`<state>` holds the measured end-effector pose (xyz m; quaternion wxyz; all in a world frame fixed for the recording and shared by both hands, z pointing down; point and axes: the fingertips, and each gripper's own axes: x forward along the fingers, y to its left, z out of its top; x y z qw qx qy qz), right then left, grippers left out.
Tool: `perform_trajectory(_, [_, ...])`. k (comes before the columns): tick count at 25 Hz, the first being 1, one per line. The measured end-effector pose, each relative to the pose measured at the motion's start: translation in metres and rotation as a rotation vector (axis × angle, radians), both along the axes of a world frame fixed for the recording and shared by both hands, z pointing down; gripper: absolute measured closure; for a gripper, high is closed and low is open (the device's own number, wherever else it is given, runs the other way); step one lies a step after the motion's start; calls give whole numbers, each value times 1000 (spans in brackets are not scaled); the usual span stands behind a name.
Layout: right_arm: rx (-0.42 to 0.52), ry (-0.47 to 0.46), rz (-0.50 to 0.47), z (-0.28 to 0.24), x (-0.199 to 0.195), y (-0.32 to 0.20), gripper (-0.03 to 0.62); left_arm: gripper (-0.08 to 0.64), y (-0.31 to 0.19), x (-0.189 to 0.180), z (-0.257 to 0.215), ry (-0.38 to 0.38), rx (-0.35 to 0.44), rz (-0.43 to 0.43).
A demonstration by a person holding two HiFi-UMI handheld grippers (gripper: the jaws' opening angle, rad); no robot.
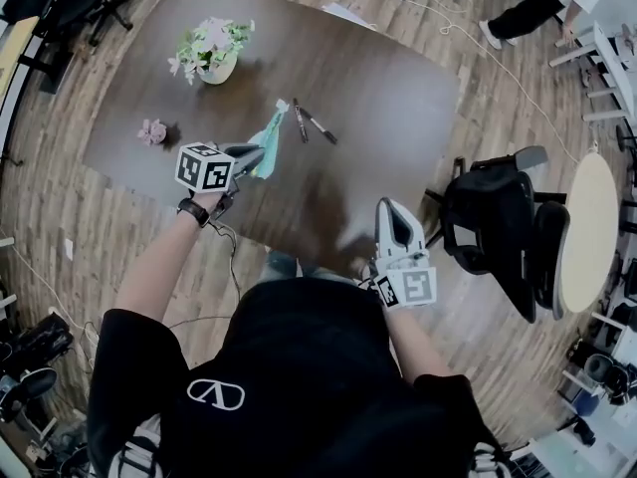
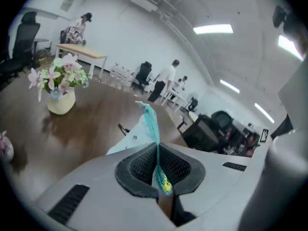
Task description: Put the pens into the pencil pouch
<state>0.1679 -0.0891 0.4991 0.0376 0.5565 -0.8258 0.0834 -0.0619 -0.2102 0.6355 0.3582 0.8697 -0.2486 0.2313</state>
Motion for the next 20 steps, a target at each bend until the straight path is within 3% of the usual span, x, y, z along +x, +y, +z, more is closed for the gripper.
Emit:
perform_trajectory(5, [11, -29, -30, -4, -9, -15, 594, 546, 8, -4, -55, 232, -48, -165])
perform_trajectory(15, [-13, -28, -102, 4, -27, -43, 594, 546, 33, -15, -83, 346, -35, -301])
perform_trajectory(20, [-153, 112, -230, 47, -44, -76, 594, 546, 46, -18, -88, 405, -43, -363])
